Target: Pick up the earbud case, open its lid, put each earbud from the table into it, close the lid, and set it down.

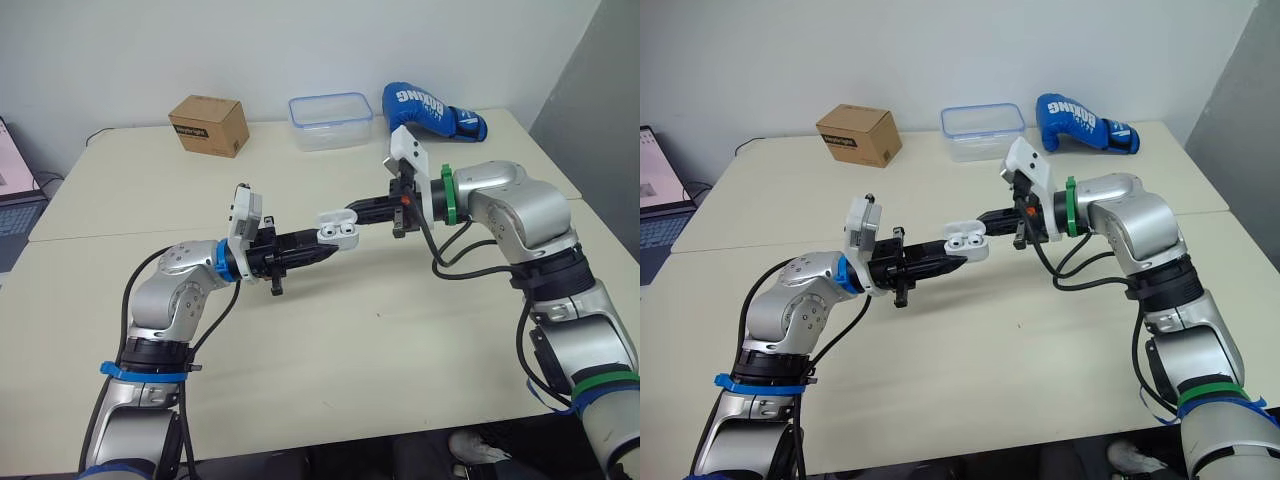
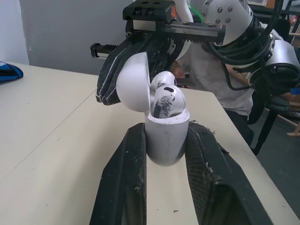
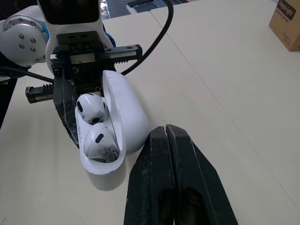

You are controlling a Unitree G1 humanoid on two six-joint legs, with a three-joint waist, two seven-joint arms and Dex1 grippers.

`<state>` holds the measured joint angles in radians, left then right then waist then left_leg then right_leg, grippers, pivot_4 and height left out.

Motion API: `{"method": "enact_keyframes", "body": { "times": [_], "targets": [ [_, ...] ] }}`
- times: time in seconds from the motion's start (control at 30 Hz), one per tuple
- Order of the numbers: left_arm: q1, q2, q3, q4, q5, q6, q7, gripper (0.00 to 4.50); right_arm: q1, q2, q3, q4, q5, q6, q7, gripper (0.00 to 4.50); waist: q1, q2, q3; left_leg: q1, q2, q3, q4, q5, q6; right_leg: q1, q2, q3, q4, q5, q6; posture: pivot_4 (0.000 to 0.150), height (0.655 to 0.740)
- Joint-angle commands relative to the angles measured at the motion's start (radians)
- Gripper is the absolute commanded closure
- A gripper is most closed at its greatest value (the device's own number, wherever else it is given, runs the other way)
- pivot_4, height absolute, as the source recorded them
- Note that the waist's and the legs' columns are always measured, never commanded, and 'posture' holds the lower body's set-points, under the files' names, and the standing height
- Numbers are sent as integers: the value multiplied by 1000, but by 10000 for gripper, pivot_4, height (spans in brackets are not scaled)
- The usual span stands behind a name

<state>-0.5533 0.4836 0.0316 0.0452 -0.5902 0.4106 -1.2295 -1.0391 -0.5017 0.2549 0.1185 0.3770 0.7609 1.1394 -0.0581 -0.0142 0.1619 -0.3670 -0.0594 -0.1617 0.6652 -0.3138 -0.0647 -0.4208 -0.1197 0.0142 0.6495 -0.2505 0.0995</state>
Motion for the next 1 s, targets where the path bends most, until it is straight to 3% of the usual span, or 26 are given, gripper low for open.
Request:
{"method": "enact_keyframes", "body": {
  "times": [0.03, 0.67, 0.8, 1.0],
  "targets": [
    [-11, 1, 17, -16, -15, -10, 5, 37148, -13, -3, -33, -70, 35, 16, 12, 44737, 0, 0, 0, 0, 0, 0, 0, 0, 0, 0, 0, 0, 0, 0, 0, 1500, 7307],
    [-32, -11, 26, 26, -7, -19, 24, 37148, 41, -37, -41, -197, 40, 27, -17, 44737, 1, 0, 0, 0, 0, 0, 0, 0, 0, 0, 0, 0, 0, 0, 0, 1500, 7307],
    [-33, 23, 5, 6, -14, 136, 92, 37148, -1, -118, -61, -123, -32, -112, 27, 44737, 1, 0, 0, 0, 0, 0, 0, 0, 0, 0, 0, 0, 0, 0, 0, 1500, 7307],
    [-61, 48, 2, -5, -59, 353, 165, 37148, 124, -241, -32, -192, -86, -285, 134, 44737, 3, 0, 0, 0, 0, 0, 0, 0, 0, 1, 0, -1, -1, 0, 0, 1500, 7307]
  ]
}}
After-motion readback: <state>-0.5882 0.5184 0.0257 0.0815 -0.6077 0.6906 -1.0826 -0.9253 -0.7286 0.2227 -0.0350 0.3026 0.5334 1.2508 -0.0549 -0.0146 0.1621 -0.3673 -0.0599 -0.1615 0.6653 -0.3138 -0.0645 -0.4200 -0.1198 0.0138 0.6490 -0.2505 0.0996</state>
